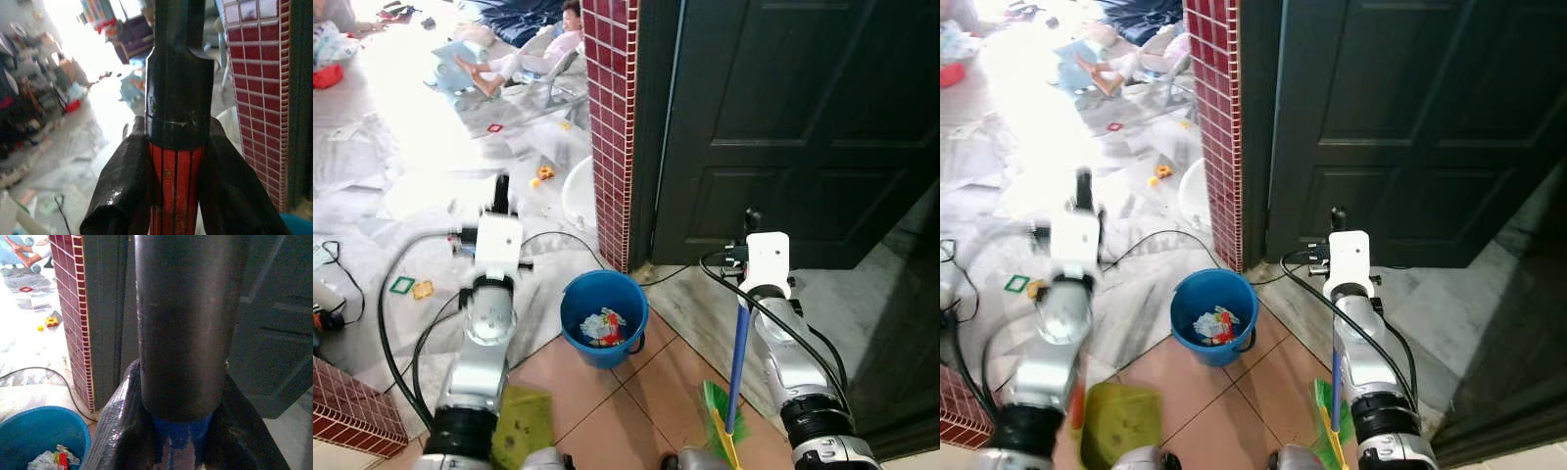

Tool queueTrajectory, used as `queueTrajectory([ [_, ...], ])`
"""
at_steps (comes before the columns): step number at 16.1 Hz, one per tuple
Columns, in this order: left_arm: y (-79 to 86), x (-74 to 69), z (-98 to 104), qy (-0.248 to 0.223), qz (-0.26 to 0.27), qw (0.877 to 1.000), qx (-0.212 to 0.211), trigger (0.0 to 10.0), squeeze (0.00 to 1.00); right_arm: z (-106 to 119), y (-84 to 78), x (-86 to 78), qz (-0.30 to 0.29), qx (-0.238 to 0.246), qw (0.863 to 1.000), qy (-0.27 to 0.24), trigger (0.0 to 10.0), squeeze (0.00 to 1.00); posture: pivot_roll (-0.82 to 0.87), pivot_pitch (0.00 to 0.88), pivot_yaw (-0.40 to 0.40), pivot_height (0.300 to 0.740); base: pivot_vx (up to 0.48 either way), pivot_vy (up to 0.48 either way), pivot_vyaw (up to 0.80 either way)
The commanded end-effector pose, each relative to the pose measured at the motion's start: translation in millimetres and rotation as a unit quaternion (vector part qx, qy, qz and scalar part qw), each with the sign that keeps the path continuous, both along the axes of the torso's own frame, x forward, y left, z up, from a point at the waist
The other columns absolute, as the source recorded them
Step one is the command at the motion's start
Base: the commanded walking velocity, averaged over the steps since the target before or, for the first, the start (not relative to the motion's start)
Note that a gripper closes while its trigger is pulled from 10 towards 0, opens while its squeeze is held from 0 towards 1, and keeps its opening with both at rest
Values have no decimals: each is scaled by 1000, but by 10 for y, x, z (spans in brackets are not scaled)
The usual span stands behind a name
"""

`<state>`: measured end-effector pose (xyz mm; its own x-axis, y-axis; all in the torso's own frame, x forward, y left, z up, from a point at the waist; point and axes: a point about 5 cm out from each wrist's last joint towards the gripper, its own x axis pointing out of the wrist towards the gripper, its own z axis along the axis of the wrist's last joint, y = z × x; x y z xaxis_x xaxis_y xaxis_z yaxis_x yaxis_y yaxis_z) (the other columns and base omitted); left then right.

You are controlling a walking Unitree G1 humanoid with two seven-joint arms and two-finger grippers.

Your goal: Sweep floor

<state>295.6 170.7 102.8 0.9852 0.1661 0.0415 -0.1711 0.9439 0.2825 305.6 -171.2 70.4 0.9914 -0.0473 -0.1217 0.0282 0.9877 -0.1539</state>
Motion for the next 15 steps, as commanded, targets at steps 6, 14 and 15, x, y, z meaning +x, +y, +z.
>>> queueTrajectory([
  [6, 149, 22, 67, -36, 69, 996, -51, 10000, 0, 62, 166, 27, 32, 28, 999, -23, 10000, 0, -68, 0, 21, 740, 0, 0, 0],
  [14, -39, 32, -84, 13, 47, 992, -116, 10000, 0, 152, 216, 90, 50, 31, 997, -42, 10000, 0, -77, 0, 38, 740, -101, 0, 296],
  [15, -59, 31, -86, 13, 42, 992, -117, 10000, 0, 151, 214, 91, 51, 31, 997, -42, 10000, 0, -76, 0, 36, 740, -304, 0, 631],
])
